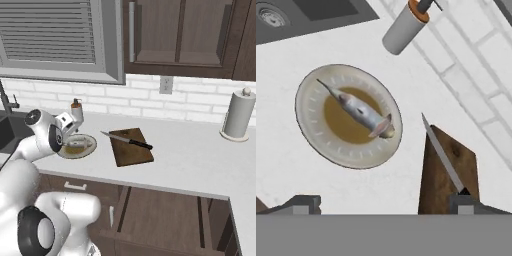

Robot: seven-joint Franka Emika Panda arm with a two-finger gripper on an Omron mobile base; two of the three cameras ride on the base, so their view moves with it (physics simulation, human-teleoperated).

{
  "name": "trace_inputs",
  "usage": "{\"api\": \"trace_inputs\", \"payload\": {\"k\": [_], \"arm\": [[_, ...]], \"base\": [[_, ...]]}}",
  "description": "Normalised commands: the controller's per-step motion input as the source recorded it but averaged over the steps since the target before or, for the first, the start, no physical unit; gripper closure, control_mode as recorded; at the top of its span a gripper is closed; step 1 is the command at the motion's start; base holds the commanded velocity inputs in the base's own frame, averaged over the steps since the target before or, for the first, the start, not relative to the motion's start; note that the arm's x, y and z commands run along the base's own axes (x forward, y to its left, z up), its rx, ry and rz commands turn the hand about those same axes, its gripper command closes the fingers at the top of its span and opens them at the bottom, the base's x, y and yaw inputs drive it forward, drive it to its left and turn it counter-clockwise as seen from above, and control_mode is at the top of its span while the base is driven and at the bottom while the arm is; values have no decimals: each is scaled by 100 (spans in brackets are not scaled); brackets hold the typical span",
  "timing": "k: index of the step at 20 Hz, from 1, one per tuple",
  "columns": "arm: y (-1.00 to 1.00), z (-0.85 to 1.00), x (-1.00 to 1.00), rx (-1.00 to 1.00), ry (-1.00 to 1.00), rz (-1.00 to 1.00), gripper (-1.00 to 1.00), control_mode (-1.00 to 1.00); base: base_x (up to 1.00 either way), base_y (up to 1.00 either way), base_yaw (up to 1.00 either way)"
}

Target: Pick up the knife from the drawer and place it on the cutting board. Then place the meat from the plate to the cutting board.

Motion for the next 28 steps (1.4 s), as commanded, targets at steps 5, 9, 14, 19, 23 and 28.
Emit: {"api": "trace_inputs", "payload": {"k": [5, 9, 14, 19, 23, 28], "arm": [[4, -11, 25, 0, 11, 12, -100, -100], [-1, -25, 19, 0, 16, 17, -100, -100], [0, -36, 35, -1, 22, 17, -100, -100], [3, -37, 37, -10, 17, 16, -100, -100], [19, -21, 33, -12, 12, 12, -100, -100], [22, -33, 28, -12, 8, 10, -100, -100]], "base": [[0, 0, 0], [0, 0, 0], [0, 0, 0], [0, 0, 0], [0, 0, 0], [0, 0, 0]]}}
